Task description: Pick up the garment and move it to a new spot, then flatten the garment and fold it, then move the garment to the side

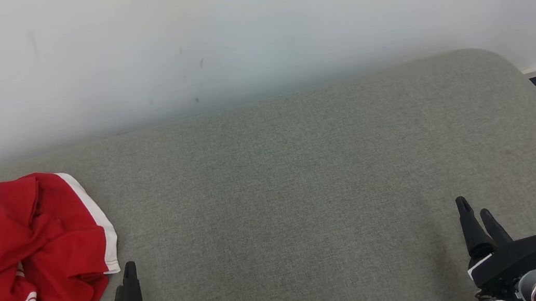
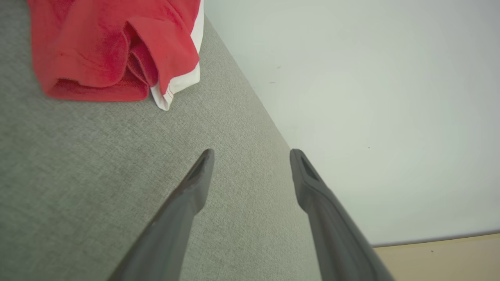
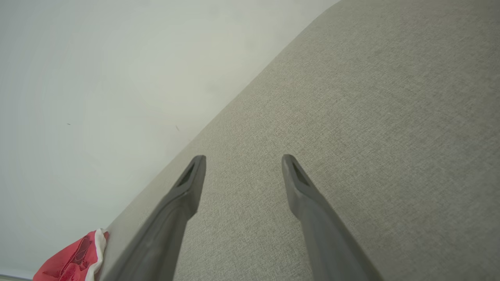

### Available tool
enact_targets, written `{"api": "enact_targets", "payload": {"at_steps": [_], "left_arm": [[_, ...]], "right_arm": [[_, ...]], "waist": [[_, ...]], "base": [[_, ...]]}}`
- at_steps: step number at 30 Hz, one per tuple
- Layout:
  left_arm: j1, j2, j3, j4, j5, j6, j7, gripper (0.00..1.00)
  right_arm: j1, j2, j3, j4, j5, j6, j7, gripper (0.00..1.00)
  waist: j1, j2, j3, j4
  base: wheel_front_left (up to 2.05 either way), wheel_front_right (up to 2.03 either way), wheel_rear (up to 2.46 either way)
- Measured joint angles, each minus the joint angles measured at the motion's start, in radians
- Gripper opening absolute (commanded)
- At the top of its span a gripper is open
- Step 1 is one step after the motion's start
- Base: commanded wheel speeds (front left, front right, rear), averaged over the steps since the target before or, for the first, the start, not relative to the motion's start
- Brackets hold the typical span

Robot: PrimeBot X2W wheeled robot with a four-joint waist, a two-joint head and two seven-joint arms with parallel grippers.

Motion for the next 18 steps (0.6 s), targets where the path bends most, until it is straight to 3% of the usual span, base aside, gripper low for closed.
{"api": "enact_targets", "payload": {"at_steps": [18], "left_arm": [[-0.069,0.023,-0.119,0.044,0.268,0.047,-0.066,1.0]], "right_arm": [[-0.031,-0.013,0.027,0.012,-0.319,-0.046,-0.065,1.0]], "waist": [[0.0,0.0,-0.001,-0.001]], "base": [[0.0,0.0,0.0]]}}
